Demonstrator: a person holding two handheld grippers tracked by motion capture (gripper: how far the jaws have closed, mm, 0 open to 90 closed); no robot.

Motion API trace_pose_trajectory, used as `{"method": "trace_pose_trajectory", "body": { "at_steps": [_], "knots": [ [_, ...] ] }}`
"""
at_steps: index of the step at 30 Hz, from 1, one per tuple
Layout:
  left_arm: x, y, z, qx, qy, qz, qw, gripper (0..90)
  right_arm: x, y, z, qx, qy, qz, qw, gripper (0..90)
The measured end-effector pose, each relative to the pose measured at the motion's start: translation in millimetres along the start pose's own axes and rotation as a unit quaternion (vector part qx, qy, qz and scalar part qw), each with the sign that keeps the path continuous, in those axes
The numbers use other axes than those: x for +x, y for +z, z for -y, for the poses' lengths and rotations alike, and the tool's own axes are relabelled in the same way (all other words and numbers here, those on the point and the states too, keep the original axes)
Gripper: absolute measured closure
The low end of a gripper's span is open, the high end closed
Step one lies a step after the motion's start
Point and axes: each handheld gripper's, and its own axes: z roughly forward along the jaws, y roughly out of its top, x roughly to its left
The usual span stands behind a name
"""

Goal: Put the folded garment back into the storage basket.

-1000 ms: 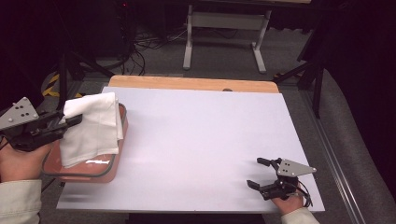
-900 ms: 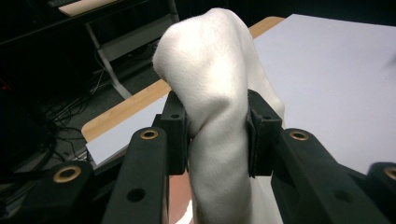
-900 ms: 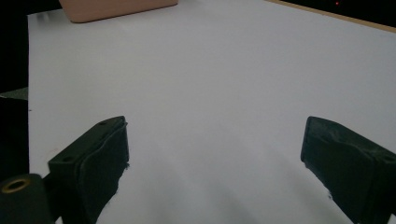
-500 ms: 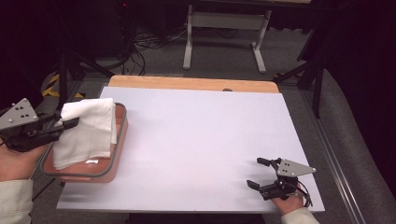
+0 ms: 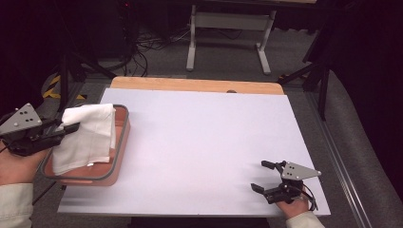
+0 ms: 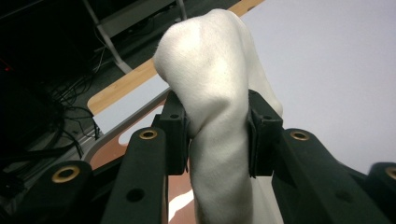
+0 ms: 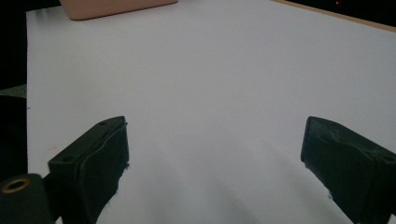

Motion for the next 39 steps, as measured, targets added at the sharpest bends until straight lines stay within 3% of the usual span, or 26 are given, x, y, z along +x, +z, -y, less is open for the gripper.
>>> {"method": "trace_pose_trajectory", "body": {
  "at_steps": [27,39],
  "knots": [
    [2.1,26.3,28.6,-0.002,-0.046,0.030,0.9985,65.2,0.0,-0.1,0.1,0.000,-0.001,0.000,1.0000,8.4],
    [3.1,35.2,34.3,0.013,-0.055,0.038,0.9977,65.0,0.0,0.1,0.1,0.001,-0.001,0.000,1.0000,8.4]
  ]
}}
